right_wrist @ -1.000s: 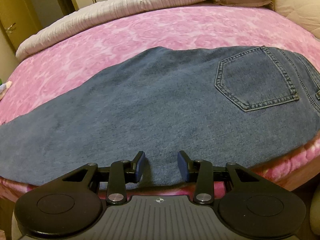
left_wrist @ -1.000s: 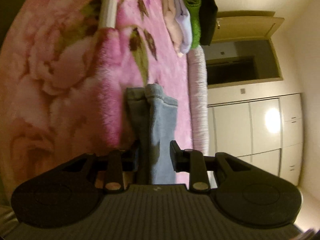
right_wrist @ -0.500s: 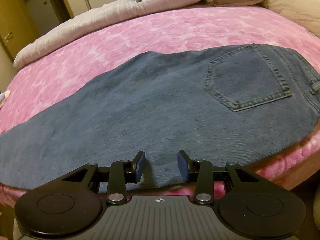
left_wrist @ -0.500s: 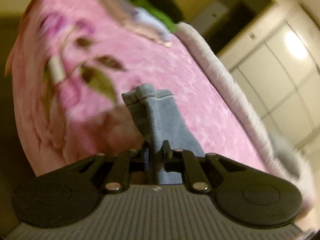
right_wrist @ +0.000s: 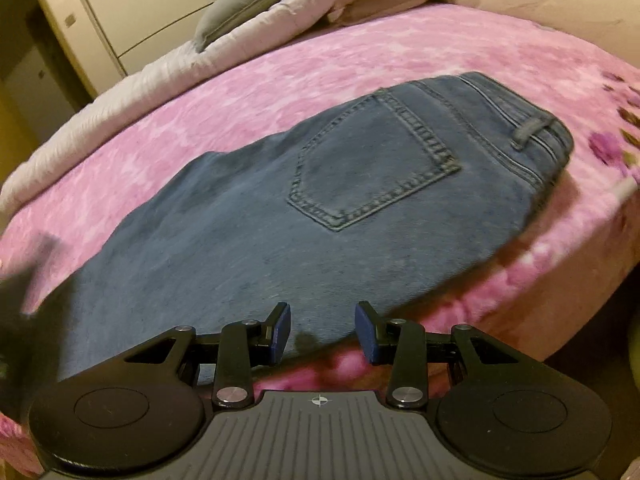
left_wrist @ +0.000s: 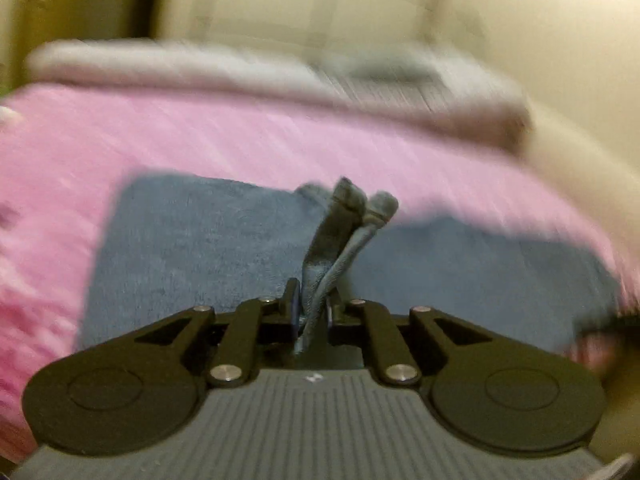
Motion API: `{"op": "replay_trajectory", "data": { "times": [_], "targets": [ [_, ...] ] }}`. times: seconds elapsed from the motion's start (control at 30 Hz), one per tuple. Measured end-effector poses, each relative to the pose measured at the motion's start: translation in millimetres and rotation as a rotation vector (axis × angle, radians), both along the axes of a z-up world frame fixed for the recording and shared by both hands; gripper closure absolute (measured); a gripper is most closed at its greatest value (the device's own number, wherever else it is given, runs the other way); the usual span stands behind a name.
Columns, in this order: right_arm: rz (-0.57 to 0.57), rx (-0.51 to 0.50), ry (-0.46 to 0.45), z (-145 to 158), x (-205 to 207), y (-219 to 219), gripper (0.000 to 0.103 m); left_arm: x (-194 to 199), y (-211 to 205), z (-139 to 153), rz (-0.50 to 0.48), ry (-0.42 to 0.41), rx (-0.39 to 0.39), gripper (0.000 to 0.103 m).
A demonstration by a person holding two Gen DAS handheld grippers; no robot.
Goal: Fold clothes
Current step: 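Fold the leg hems toward the waistband with the left gripper while the right grasps the waistband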
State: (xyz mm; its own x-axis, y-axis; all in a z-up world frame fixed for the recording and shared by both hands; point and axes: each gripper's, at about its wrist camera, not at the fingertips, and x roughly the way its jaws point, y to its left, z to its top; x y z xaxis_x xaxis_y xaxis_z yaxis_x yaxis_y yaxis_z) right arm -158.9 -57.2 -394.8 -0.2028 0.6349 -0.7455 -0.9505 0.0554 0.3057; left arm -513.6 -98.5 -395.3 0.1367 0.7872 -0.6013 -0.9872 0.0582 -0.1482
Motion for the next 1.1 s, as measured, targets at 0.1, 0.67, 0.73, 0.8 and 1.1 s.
{"op": "replay_trajectory", "data": {
  "times": [0.1, 0.67, 0.73, 0.8, 1.1],
  "targets": [
    [-0.01, -0.001, 0.022, 0.4, 4.6, -2.4, 0.063, 27.4, -5.8, -5.4, -0.071, 0.135, -0.019, 0.084],
    [0.088, -0.17, 0.848, -39.0, -43.6, 11.8, 0.063, -93.7, -27.8, 22.4, 0.129, -0.169, -0.09, 0.092],
    [0.092, -0.233, 0.883, -48.7, -63.6, 18.8, 0.063, -101.9, -26.9, 23.7, 0.127, -0.21, -0.087, 0.092],
    [0.083, -0.279, 0.867, -55.5, -80.5, 26.2, 0.063, -112.4, -29.3, 25.0, 0.126, -0.249, -0.092, 0.091],
    [0.069, -0.314, 0.795, -59.0, -129.4, 46.3, 0.063, -141.8, -41.8, 13.8, 0.169, -0.327, -0.123, 0.091]
  ]
}}
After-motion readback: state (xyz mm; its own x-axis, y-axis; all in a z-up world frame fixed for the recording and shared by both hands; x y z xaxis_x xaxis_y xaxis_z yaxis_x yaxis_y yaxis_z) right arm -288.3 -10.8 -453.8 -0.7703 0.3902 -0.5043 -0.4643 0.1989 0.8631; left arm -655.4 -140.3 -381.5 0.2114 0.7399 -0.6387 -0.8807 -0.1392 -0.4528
